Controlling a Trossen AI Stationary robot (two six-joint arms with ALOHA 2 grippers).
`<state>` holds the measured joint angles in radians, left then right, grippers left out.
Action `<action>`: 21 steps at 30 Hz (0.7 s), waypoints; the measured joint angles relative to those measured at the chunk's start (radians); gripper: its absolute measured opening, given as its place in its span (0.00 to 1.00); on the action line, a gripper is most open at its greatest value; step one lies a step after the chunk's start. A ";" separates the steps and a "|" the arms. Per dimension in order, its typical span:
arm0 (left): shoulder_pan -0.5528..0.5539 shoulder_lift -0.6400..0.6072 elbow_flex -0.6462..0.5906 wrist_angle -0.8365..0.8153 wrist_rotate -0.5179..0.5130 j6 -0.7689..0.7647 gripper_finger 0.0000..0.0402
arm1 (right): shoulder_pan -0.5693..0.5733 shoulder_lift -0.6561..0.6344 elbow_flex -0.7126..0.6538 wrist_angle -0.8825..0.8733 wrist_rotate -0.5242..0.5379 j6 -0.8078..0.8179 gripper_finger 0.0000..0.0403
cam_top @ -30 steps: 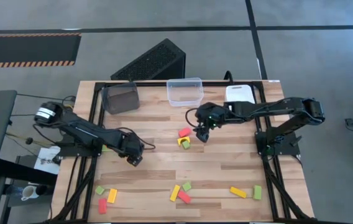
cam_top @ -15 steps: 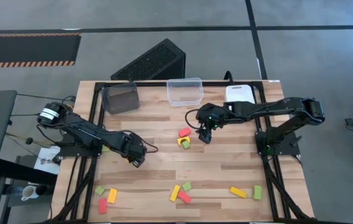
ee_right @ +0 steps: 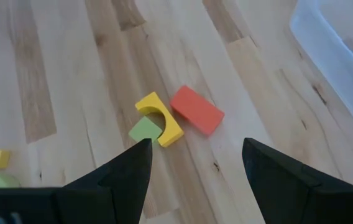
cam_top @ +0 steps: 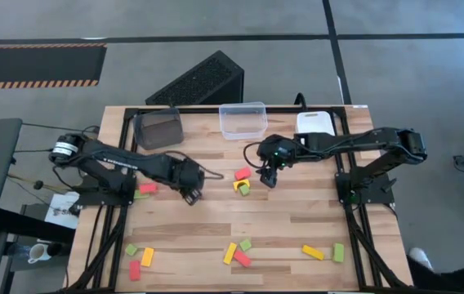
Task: Sort & place blocks by color
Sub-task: Put the yellow block into the black bin
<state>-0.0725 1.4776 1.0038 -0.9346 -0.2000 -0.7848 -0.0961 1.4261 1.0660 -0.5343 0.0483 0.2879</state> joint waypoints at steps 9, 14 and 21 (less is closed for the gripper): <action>0.124 -0.133 0.055 -0.018 -0.103 0.186 0.23 | -0.021 0.000 0.000 0.018 0.002 0.097 0.67; 0.197 -0.253 0.055 -0.013 -0.139 0.259 0.24 | -0.026 0.000 0.000 0.087 0.003 0.163 0.67; 0.366 -0.373 0.055 0.035 -0.152 0.418 0.24 | -0.031 0.000 0.000 0.245 0.003 0.265 0.67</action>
<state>0.2933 1.1044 1.0584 -0.8997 -0.3518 -0.3670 -0.1272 1.4261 1.0664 -0.2893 0.0513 0.5533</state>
